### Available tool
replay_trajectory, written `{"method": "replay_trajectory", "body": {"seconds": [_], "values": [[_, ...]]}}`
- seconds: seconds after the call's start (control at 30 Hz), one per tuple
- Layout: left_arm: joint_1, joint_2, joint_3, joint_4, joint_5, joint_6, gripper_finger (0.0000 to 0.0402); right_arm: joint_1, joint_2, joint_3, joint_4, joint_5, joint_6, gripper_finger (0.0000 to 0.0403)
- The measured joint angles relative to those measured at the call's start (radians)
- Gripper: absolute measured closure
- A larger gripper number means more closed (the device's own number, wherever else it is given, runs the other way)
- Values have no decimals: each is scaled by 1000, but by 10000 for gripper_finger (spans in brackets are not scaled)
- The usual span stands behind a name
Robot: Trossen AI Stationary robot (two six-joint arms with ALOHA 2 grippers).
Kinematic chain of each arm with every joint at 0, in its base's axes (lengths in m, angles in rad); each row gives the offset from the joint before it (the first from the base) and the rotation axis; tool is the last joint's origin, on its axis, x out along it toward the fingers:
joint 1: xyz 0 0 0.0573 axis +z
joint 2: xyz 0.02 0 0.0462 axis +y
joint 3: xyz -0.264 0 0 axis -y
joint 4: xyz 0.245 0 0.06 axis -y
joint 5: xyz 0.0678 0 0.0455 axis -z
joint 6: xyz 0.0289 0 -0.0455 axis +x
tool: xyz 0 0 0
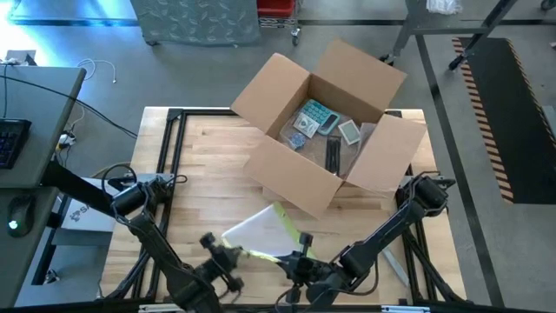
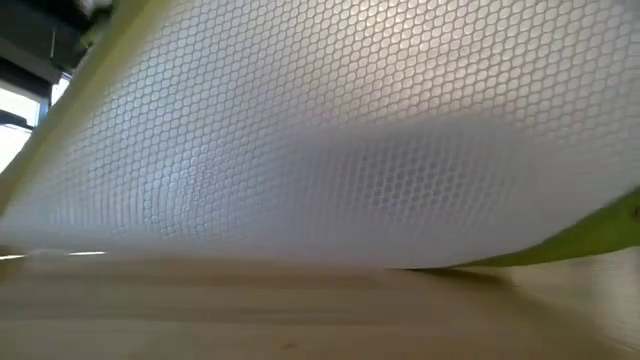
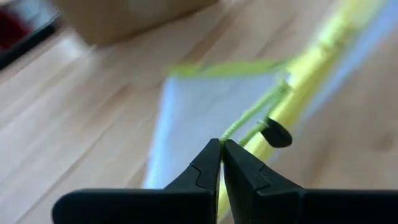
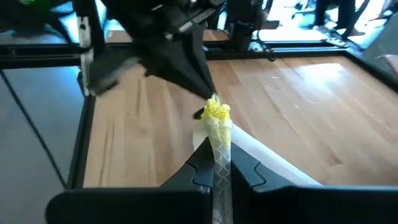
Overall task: Unpack boxes
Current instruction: Open the transparent zipper bag
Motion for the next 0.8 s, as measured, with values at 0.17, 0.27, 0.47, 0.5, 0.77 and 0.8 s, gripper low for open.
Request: {"method": "replay_trajectory", "body": {"seconds": [0.17, 0.27, 0.47, 0.5, 0.77, 0.8], "values": [[-44, 0, -106, -144, 158, -237, 402, 36, -20, 0, -53, 60, 21, 403], [-93, 1, -188, -132, 282, -328, 402, 73, -56, 0, -152, 136, 79, 403], [-220, 1, -252, -116, 406, -537, 401, 154, -95, -2, -446, 216, 233, 403], [-234, 1, -243, -116, 425, -542, 401, 160, -94, -11, -483, 214, 258, 403], [-287, 1, -102, -148, 443, -492, 401, 97, -89, -184, -351, 116, 155, 403], [-291, 1, -85, -153, 444, -480, 401, 78, -89, -208, -298, 94, 110, 403]]}}
